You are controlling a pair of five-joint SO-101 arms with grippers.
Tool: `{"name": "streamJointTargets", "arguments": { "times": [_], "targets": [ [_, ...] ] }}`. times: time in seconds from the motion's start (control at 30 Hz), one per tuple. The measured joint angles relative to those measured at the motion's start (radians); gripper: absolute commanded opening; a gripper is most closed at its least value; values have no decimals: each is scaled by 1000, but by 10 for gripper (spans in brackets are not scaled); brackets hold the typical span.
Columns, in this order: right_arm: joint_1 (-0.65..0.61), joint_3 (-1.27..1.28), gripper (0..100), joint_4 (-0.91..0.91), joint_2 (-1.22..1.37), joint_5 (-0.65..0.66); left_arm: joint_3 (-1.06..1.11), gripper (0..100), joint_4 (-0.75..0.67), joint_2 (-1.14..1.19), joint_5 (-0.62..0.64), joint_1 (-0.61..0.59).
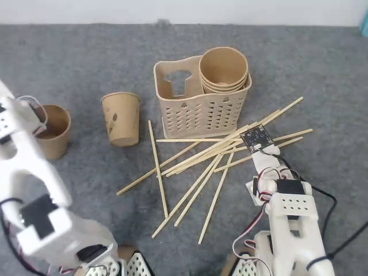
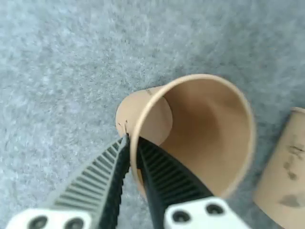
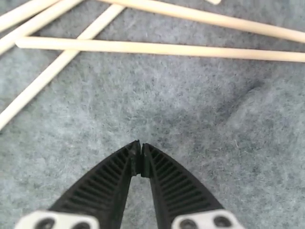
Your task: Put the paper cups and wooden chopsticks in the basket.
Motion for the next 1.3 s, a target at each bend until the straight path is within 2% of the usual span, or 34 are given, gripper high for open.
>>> {"name": "streamJointTargets", "arguments": {
  "times": [0.1,0.2,0.27,0.33,0.47,0.67,0.77,1.0,1.3],
  "targets": [
    [-2,0,8,0,0,0,-52,63,-3,107,8,-32],
    [0,0,8,0,0,0,-135,196,-2,204,8,-78],
    [-2,0,8,0,0,0,-203,269,32,253,12,-110],
    [-2,0,8,0,0,0,-270,303,89,285,15,-127],
    [-2,0,8,0,0,0,-376,275,196,313,11,-132],
    [-2,0,8,0,0,0,-446,203,242,315,11,-167],
    [-2,0,8,0,0,0,-489,199,265,315,0,-173],
    [-2,0,8,0,0,0,-684,199,422,315,-68,-173],
    [-2,0,8,0,0,0,-687,196,433,354,-129,-173]
  ]
}}
